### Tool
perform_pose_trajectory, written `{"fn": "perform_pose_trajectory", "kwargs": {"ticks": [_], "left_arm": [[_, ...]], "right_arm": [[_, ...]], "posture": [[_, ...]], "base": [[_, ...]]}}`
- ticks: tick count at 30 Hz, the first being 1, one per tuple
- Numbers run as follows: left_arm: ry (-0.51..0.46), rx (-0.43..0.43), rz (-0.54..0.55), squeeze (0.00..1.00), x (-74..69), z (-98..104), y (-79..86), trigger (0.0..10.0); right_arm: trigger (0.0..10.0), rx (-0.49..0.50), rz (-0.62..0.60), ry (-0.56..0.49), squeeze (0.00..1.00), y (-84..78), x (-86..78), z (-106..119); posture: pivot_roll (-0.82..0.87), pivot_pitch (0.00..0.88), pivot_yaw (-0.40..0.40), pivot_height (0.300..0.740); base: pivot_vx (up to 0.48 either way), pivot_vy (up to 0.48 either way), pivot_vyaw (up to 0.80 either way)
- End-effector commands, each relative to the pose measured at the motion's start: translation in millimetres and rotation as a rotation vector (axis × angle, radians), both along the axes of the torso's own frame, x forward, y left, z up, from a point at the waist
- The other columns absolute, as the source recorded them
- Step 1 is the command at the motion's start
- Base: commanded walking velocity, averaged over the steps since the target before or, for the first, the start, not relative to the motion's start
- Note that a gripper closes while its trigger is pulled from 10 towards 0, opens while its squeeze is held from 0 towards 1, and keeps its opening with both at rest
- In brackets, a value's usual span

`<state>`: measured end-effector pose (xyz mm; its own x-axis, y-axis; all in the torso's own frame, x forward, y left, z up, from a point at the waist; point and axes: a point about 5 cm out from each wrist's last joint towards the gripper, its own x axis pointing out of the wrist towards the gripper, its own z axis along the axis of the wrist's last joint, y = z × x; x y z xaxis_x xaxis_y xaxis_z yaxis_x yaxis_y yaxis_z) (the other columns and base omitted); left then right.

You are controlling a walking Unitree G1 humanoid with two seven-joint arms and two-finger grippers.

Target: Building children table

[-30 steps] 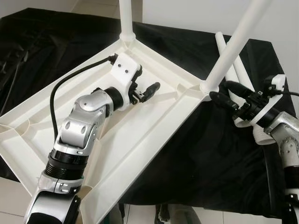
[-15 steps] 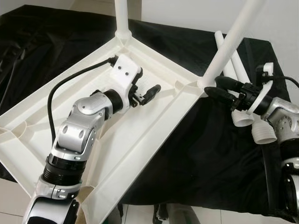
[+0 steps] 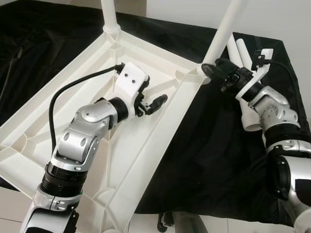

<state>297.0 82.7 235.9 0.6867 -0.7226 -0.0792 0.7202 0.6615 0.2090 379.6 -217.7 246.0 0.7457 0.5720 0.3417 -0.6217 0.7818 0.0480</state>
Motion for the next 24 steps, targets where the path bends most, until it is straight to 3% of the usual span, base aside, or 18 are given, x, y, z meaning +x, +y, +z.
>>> {"fn": "perform_pose_trajectory", "kwargs": {"ticks": [1,7,10,14,17,24], "left_arm": [[0.078,0.022,-0.069,0.00,-2.5,-8.6,-5.3,10.0],[0.121,0.050,-0.070,0.00,0.5,-13.1,-7.6,10.0],[0.190,0.091,-0.054,0.00,5.0,-18.4,-9.5,10.0],[0.192,0.105,-0.067,0.00,6.1,-17.4,-11.8,10.0],[0.196,0.110,-0.097,0.00,3.0,-17.0,-14.7,10.0],[0.243,0.133,-0.157,0.00,-6.5,-23.8,-18.4,10.0]], "right_arm": [[10.0,0.010,-0.067,-0.047,0.00,-3.4,-6.1,-2.0],[10.0,-0.003,-0.134,-0.083,0.00,-2.1,-13.0,-4.7],[10.0,0.035,-0.247,-0.146,0.00,-0.2,-29.0,-4.7],[10.0,0.080,-0.308,-0.172,0.00,5.1,-46.4,-9.0],[10.0,0.136,-0.376,-0.155,0.00,10.6,-59.6,-17.9],[10.0,0.121,-0.392,-0.099,0.00,30.6,-82.8,-41.1]], "posture": [[0.06,0.208,-0.021,0.740],[0.05,0.202,-0.014,0.740],[0.04,0.183,0.000,0.740],[0.03,0.171,0.007,0.740],[0.02,0.163,0.011,0.740],[0.01,0.146,0.022,0.740]], "base": [[0.000,0.000,0.00],[0.000,0.000,0.00],[0.000,0.000,0.00],[0.000,0.000,0.00],[0.000,0.000,0.00],[0.000,0.000,0.00]]}}
